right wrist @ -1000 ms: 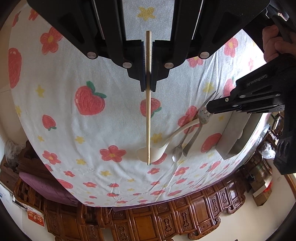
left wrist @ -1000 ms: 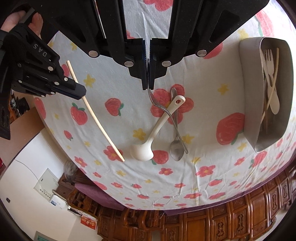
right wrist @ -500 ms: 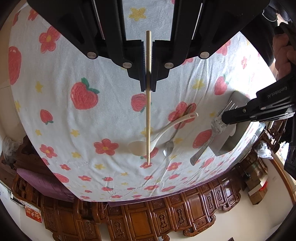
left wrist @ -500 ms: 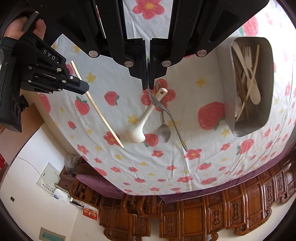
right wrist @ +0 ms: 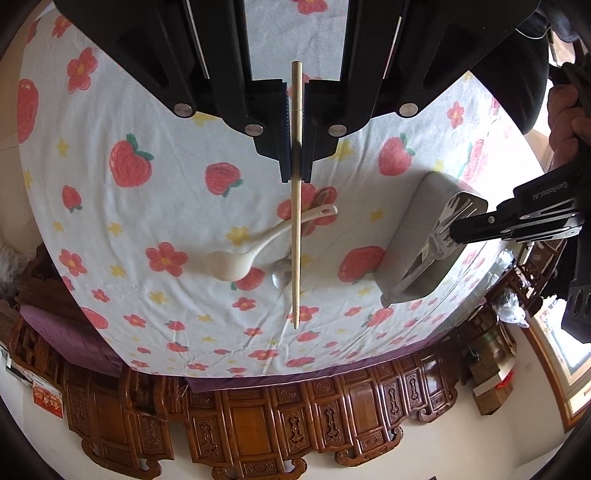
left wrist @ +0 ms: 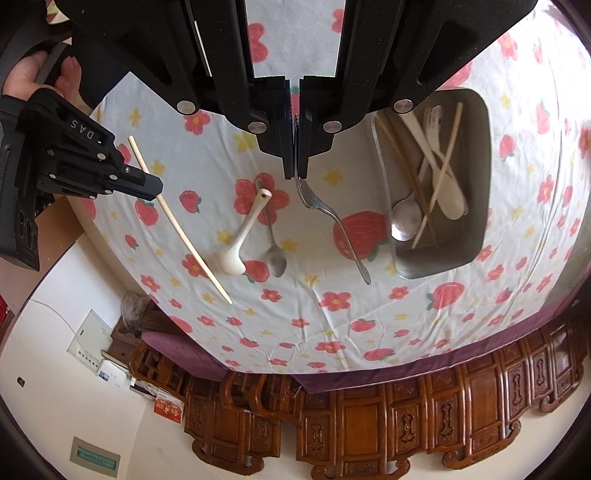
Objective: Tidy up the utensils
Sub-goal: 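Carry the steel fork into the tray and open the left tool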
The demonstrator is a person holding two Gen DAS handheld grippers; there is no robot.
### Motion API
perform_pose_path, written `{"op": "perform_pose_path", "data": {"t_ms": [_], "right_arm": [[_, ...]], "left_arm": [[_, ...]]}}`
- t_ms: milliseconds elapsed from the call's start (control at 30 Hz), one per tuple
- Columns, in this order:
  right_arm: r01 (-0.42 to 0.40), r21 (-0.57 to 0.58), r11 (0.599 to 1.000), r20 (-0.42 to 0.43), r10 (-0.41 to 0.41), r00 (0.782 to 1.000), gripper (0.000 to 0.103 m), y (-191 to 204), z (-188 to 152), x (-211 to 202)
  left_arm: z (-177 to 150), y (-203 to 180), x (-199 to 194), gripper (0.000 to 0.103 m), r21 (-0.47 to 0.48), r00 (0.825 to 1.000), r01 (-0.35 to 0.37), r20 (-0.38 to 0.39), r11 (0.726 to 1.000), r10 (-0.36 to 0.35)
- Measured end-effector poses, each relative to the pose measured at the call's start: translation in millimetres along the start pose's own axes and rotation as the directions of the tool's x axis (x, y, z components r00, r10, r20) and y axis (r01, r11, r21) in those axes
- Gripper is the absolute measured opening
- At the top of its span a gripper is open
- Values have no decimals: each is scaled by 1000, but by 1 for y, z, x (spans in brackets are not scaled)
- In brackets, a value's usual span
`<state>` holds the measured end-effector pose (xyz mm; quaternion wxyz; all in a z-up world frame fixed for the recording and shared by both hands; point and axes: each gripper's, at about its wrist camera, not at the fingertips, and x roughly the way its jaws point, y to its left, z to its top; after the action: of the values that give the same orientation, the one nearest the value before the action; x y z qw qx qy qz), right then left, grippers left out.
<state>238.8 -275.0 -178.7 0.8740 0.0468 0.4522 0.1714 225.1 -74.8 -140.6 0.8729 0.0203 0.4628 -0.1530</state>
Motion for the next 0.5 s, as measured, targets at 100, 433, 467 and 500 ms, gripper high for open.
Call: {"op": "perform_pose_path", "data": {"t_ms": [100,433,467,500], "right_arm": [[-4,-14,1000,-2,4,1000,6,11,4,2],[-22,-68,997,-15,21,1000,6,51,20,10],[-25,-77,997,-17,23,1000,6,56,21,11],[-27,-82,996,-19,25,1000,6,60,23,12]], "left_arm": [[-1,10,-11,1,-3,1000,-2,20,1000,2],[-1,55,-25,1,-54,999,-10,42,999,12],[-2,61,-24,1,-60,999,-12,37,998,14],[-3,65,-23,1,-64,999,-13,32,998,15]]}}
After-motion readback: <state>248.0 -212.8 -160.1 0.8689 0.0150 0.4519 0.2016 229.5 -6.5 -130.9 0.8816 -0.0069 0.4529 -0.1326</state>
